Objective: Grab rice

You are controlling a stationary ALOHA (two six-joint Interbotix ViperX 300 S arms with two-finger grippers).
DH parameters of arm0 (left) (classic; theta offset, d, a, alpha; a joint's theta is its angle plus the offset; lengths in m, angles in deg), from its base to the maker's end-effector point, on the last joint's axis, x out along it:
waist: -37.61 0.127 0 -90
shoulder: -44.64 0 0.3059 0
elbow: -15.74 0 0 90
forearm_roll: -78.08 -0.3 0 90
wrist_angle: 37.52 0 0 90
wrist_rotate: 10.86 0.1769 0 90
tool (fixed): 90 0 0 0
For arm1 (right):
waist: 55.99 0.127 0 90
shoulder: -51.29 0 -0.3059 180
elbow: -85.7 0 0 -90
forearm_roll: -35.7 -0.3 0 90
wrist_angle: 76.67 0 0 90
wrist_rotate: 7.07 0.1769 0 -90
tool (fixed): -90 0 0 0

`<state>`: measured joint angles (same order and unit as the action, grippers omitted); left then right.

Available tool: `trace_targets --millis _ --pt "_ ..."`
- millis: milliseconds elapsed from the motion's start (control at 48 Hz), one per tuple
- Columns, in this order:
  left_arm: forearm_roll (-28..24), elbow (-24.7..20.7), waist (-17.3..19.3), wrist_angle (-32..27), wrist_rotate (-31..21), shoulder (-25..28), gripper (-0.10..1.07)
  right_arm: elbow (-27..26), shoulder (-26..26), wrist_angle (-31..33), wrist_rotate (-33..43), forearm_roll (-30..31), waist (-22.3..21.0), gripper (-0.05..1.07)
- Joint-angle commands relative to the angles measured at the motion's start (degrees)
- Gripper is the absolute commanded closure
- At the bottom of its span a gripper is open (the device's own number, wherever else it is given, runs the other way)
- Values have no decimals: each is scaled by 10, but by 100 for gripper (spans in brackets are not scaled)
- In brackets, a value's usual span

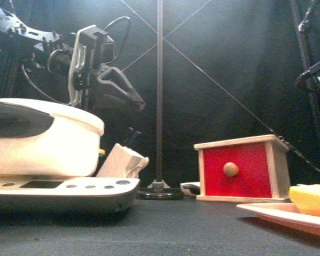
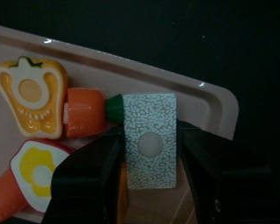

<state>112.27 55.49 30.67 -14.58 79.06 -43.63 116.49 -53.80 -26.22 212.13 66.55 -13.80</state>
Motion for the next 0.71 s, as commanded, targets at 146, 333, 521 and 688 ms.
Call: trace_targets --millis 146,333,521,688 --pt "-4 2 5 5 1 -13 59 -21 27 52 0 9 -3 35" --pt "-7 2 5 5 1 -13 59 -21 30 64 -2 8 -2 35" --pt "-8 6 11 6 1 -13 59 -18 33 65 -2 9 -3 35" --pt "-7 7 12 5 1 -13 59 -18 41 67 -2 11 -4 35"
